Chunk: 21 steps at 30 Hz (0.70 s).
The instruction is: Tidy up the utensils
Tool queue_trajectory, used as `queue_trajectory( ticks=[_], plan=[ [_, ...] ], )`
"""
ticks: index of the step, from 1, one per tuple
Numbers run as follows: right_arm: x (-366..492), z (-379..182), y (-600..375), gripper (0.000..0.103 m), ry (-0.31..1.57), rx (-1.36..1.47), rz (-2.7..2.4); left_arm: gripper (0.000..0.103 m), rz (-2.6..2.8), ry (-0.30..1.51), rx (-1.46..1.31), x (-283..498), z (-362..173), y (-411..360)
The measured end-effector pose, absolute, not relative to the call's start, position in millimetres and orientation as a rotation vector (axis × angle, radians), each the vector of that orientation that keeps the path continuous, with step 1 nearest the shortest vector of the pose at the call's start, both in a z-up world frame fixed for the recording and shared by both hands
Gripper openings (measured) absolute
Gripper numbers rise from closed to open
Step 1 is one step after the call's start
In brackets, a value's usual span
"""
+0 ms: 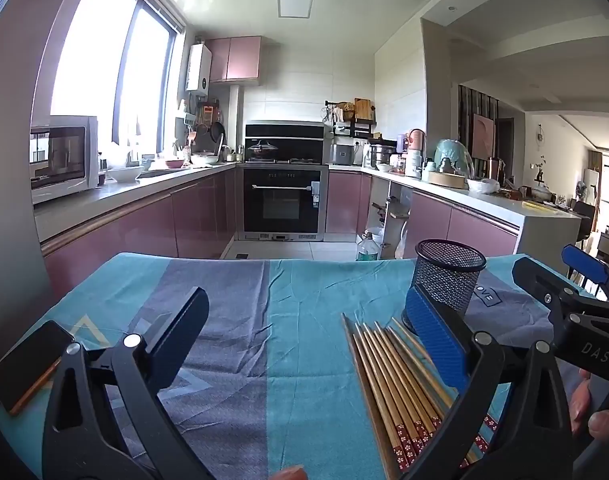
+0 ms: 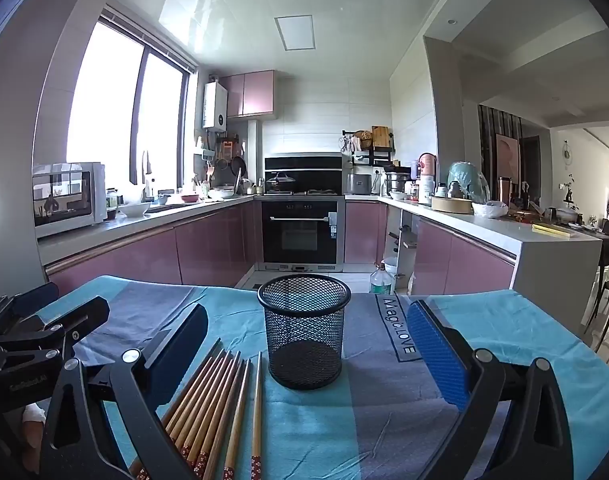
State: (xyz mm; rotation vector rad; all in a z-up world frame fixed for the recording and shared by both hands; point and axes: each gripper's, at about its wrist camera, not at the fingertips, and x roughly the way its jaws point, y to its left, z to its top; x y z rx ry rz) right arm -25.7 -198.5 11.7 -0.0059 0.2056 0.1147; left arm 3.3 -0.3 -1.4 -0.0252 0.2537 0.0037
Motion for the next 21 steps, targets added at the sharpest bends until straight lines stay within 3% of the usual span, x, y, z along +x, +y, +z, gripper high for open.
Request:
queue_trajectory(
  ticks=[21],
  plan=[
    [-30.1, 15.6, -199.6, 0.097, 0.194, -0.005, 0.111, 0.097, -0.003, 0.257, -0.03, -1.5, 0.9, 2.4]
  ],
)
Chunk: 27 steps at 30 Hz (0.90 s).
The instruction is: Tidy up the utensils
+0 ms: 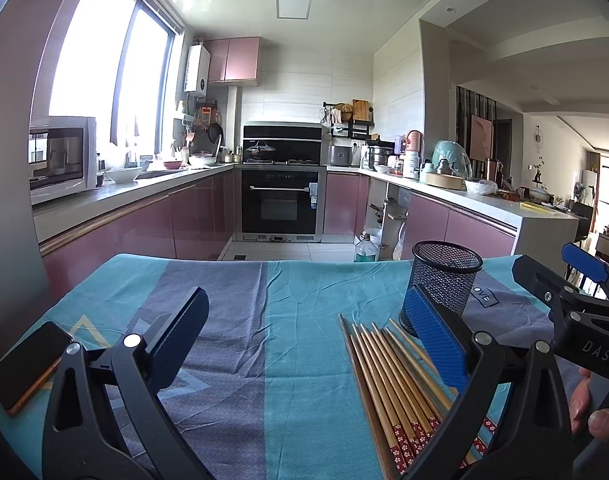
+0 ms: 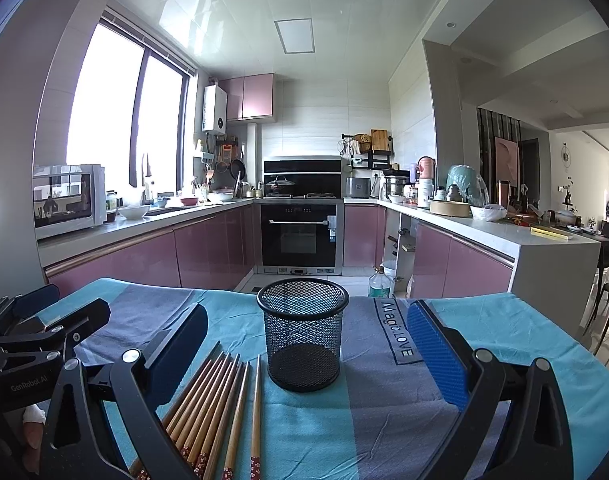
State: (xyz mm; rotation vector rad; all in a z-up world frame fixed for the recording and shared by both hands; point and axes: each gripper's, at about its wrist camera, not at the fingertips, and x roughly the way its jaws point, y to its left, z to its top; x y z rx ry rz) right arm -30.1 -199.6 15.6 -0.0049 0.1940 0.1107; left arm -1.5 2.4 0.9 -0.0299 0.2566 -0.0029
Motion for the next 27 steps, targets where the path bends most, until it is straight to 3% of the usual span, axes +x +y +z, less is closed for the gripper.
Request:
queue_trajectory(
  ticks=[27],
  plan=[
    [-29.1, 17.3, -199.8, 0.097, 0.2, 0.0, 0.116, 0.097, 0.011, 0.243, -0.028, 2.2, 6.5, 0.7]
  ],
)
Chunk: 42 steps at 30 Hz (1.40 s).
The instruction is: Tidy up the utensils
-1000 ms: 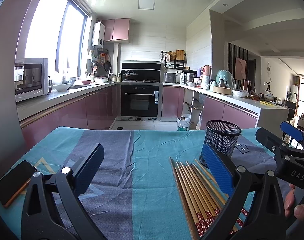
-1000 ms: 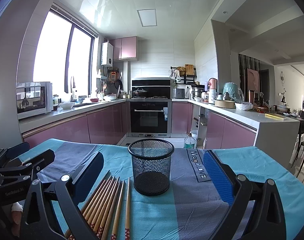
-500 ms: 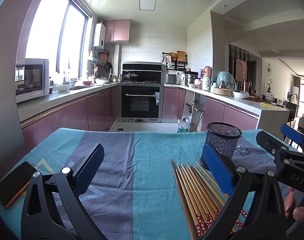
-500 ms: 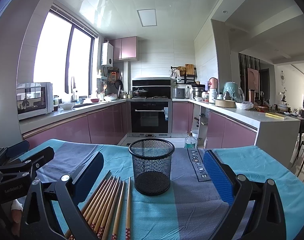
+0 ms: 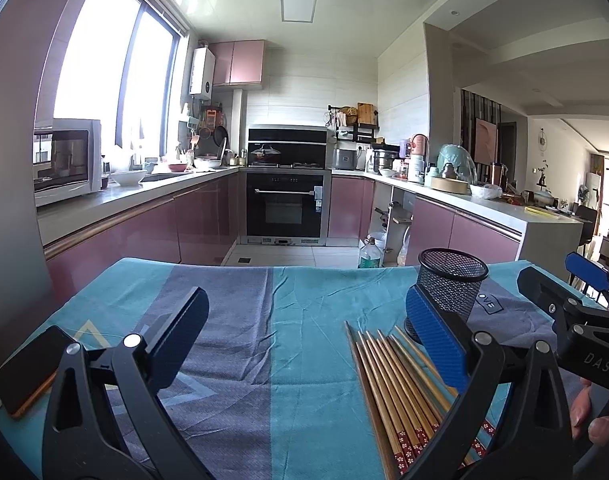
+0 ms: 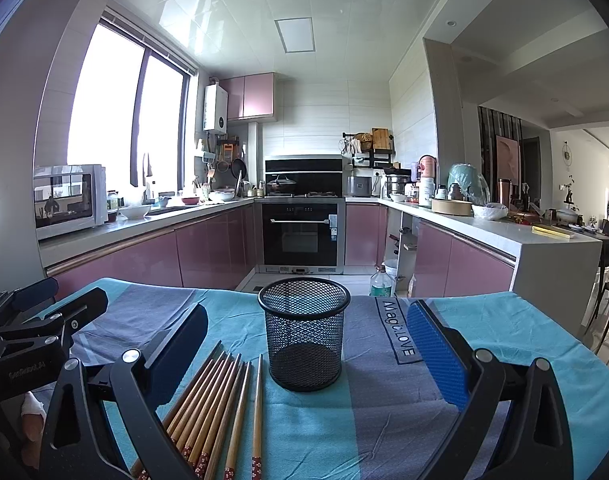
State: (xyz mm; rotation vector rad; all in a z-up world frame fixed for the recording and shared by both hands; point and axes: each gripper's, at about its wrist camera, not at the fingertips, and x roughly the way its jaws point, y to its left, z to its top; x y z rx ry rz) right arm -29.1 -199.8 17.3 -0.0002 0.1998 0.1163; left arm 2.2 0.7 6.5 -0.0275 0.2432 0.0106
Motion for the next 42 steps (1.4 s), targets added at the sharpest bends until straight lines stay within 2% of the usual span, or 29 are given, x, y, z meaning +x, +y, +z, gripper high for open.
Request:
queue_trajectory(
  ticks=[42],
  plan=[
    [-28.3, 15.7, -200.4, 0.097, 0.206, 0.004, 0.108, 0.097, 0.007, 0.243, -0.038, 2.4, 6.5, 1.6]
  ],
)
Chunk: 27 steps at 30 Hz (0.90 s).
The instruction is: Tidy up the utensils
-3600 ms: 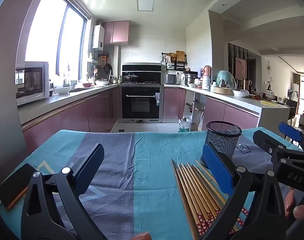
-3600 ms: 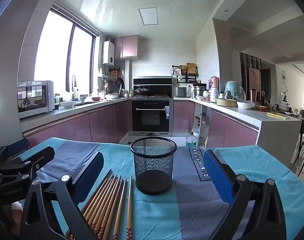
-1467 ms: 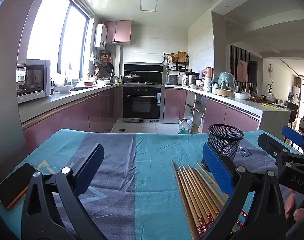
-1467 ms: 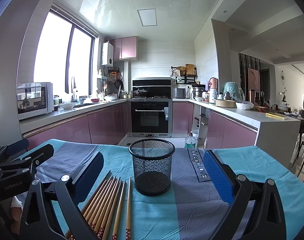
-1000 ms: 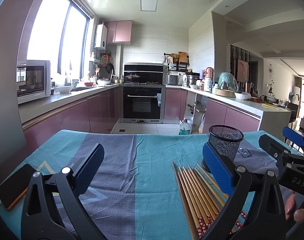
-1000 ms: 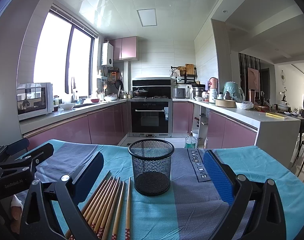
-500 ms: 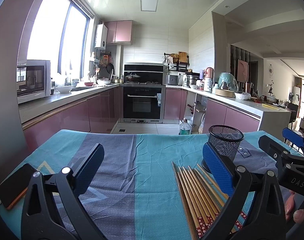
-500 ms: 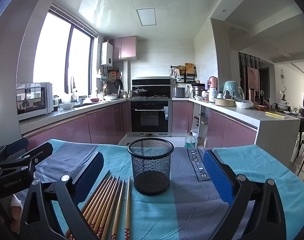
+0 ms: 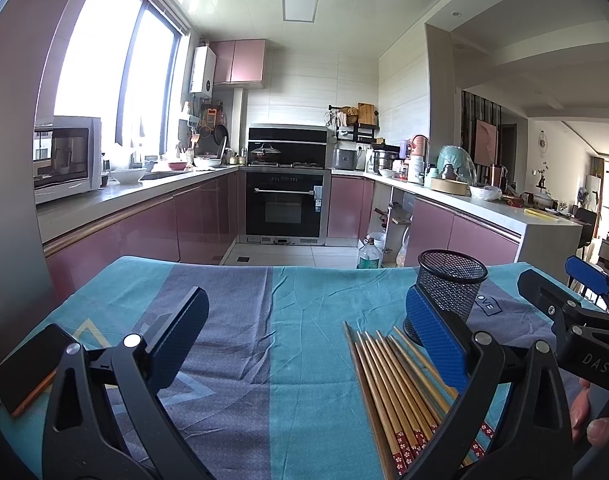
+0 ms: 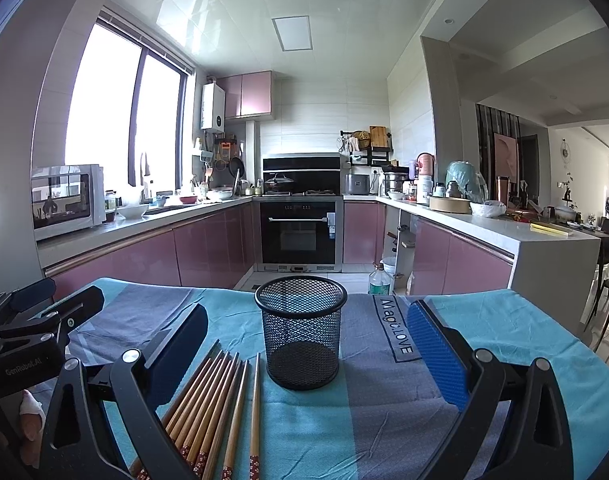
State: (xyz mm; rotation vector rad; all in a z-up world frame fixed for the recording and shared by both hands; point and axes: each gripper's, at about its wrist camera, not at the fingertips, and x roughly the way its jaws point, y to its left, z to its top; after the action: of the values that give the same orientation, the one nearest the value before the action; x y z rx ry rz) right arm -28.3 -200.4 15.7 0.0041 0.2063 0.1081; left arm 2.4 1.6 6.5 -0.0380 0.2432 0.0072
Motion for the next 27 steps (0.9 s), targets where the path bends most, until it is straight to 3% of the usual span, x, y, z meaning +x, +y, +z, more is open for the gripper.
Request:
queue_trajectory(
  ticks=[27],
  plan=[
    [-27.6, 12.1, -200.4, 0.097, 0.217, 0.01, 0.106, 0.097, 0.005, 0.266, -0.04, 6.0, 4.4, 4.0]
  ],
)
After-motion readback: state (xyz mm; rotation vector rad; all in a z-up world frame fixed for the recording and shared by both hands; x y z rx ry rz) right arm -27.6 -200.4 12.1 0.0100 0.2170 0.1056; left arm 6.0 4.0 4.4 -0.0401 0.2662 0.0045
